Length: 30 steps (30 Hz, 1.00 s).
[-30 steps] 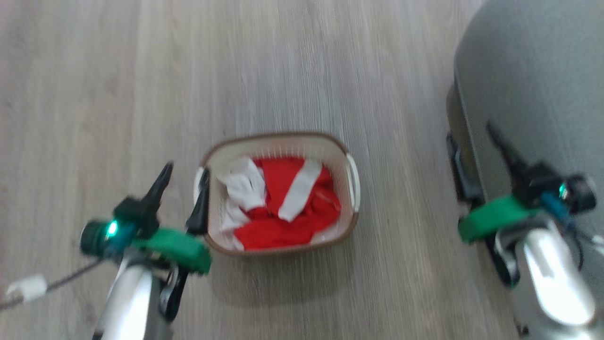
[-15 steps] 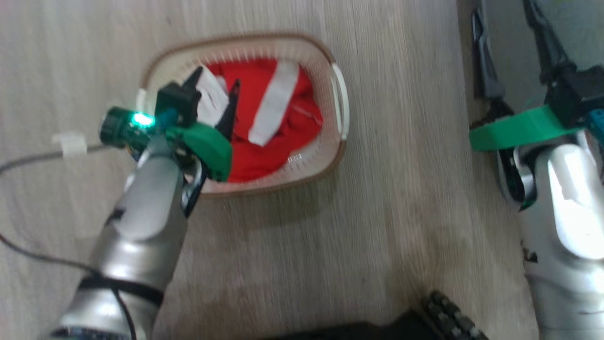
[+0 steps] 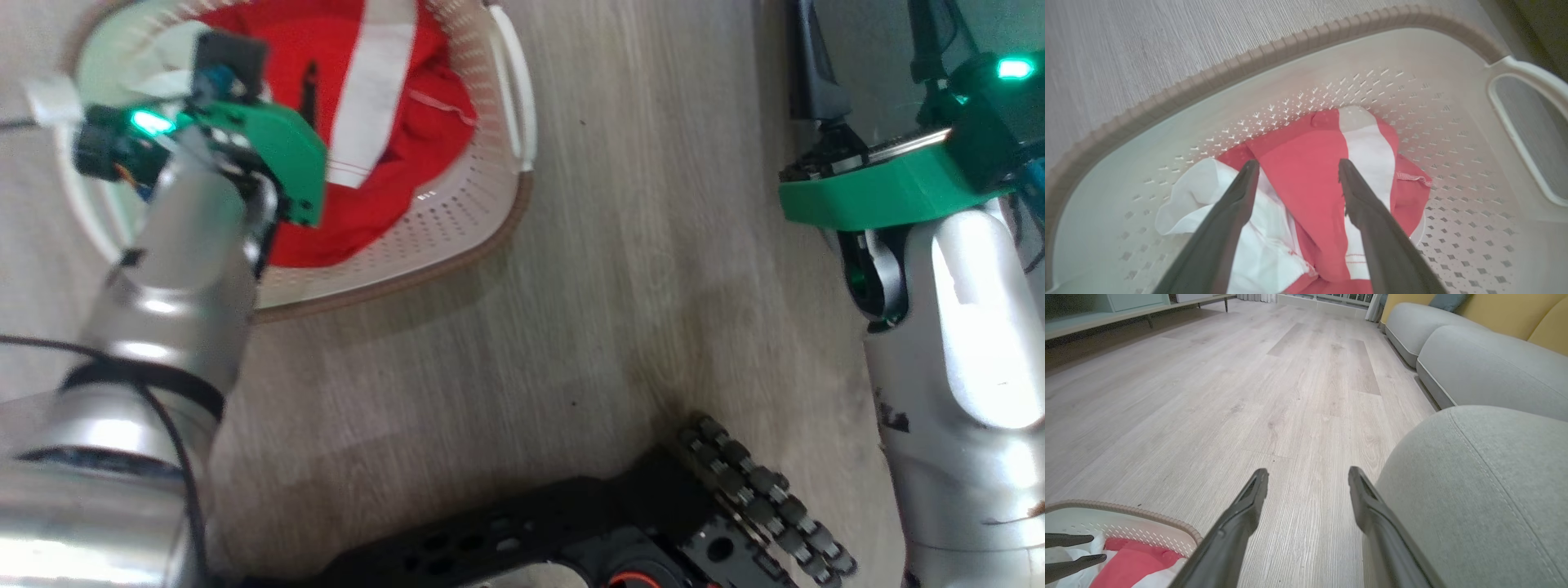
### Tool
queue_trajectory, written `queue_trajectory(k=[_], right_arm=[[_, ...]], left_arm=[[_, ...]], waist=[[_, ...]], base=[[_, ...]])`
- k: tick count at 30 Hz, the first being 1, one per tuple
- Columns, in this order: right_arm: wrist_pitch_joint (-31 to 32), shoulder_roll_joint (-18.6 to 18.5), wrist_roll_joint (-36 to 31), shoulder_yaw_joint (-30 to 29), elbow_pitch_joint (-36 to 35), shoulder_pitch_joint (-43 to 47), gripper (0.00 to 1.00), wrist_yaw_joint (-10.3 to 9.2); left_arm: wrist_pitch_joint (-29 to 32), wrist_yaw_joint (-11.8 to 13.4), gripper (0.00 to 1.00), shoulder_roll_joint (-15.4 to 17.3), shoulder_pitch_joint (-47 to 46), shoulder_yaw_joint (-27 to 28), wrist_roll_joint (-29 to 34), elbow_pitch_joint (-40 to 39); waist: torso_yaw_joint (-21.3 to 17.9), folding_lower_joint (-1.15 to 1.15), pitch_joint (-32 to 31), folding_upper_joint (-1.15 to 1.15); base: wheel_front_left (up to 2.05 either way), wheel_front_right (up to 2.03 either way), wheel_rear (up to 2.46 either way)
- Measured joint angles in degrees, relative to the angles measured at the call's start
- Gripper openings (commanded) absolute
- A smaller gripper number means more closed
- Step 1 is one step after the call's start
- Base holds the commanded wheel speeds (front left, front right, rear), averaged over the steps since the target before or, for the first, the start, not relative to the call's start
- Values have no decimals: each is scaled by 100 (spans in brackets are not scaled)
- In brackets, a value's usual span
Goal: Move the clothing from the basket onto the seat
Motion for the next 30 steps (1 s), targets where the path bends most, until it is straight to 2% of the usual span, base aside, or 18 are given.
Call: queue_trajectory(k=[6,16,30], right_arm=[[0,25,98,87,-92,4,100,1],[-1,38,491,171,-315,84,100,1],[-1,71,625,-64,-459,560,100,0]], left_arm=[[227,160,100,211,-241,4,-18,374],[570,326,100,557,-438,-102,41,524],[705,318,100,497,-494,-328,74,573]], waist=[[-281,0,292,0],[-567,-1,640,0],[-514,-1,798,0]], base=[[0,0,0],[0,0,0],[0,0,0]])
